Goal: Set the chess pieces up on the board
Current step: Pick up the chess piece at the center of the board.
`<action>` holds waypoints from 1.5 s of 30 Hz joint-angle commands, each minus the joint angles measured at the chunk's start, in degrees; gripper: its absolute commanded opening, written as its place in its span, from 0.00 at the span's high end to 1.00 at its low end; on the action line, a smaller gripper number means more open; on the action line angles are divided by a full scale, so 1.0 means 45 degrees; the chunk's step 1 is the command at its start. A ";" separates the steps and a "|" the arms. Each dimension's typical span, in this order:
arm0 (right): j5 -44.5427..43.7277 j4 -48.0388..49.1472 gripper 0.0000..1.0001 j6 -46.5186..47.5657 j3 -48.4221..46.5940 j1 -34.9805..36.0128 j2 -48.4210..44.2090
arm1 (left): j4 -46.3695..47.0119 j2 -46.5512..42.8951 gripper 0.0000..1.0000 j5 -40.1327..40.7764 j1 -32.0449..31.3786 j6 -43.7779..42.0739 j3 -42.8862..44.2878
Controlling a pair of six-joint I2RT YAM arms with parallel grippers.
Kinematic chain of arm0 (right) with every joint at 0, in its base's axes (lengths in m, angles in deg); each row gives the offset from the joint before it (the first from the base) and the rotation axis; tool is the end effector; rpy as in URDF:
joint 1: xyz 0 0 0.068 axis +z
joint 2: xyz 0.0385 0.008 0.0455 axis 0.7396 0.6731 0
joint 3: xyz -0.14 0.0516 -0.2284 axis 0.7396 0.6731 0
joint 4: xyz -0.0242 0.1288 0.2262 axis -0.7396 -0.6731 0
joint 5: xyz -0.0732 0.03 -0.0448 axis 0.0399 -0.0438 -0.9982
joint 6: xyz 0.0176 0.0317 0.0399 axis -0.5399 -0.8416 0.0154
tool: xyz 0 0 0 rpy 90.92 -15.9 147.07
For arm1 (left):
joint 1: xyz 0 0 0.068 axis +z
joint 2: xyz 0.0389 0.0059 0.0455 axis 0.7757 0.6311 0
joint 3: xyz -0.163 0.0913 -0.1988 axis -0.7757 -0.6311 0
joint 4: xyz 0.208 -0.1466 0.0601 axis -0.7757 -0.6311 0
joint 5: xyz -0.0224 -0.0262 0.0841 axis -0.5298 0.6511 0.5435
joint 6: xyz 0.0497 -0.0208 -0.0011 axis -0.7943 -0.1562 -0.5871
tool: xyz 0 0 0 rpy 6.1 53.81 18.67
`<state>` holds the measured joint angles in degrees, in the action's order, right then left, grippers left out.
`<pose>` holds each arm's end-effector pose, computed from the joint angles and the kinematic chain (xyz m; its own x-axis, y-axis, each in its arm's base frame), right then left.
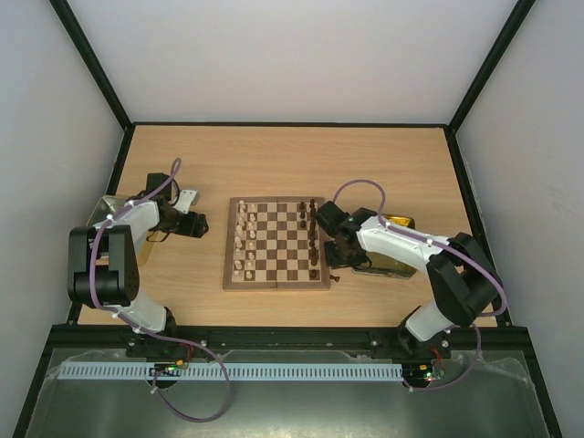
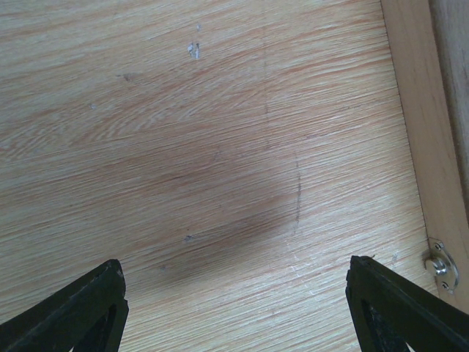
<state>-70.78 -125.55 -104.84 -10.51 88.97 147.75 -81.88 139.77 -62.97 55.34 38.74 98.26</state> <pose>0.1980 0.1771 0.1794 -0.9860 -0.1230 -0.1125 -0.1403 0.9767 0.1623 0.2908 0.0121 0.1613 -0.8771 0.1555 -0.4545 0.2574 0.9510 -0.1715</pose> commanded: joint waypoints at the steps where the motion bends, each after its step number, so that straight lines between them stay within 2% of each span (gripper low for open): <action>1: 0.0451 -0.1070 0.69 0.0733 -0.0022 0.0099 -0.0423 | -0.0207 -0.0012 0.18 -0.0035 -0.0075 -0.0135 0.0053; 13: 0.0410 -0.1240 0.69 0.0651 0.0062 0.0994 -0.0008 | -0.0212 0.0012 0.18 0.0006 -0.0153 -0.0116 0.0085; 20: -0.0557 -0.1280 0.68 0.0354 0.0136 0.1006 0.0213 | -0.0188 0.0031 0.18 0.0006 -0.0170 -0.0133 0.0070; 45: 0.0364 -0.1413 0.68 0.0606 0.0018 0.1402 0.1084 | -0.0189 0.0070 0.18 -0.0111 -0.0173 -0.0180 0.0072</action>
<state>-68.92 -129.81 -102.85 -9.98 94.87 151.64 -81.86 139.77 -62.99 54.73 38.52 98.26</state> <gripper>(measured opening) 0.317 0.820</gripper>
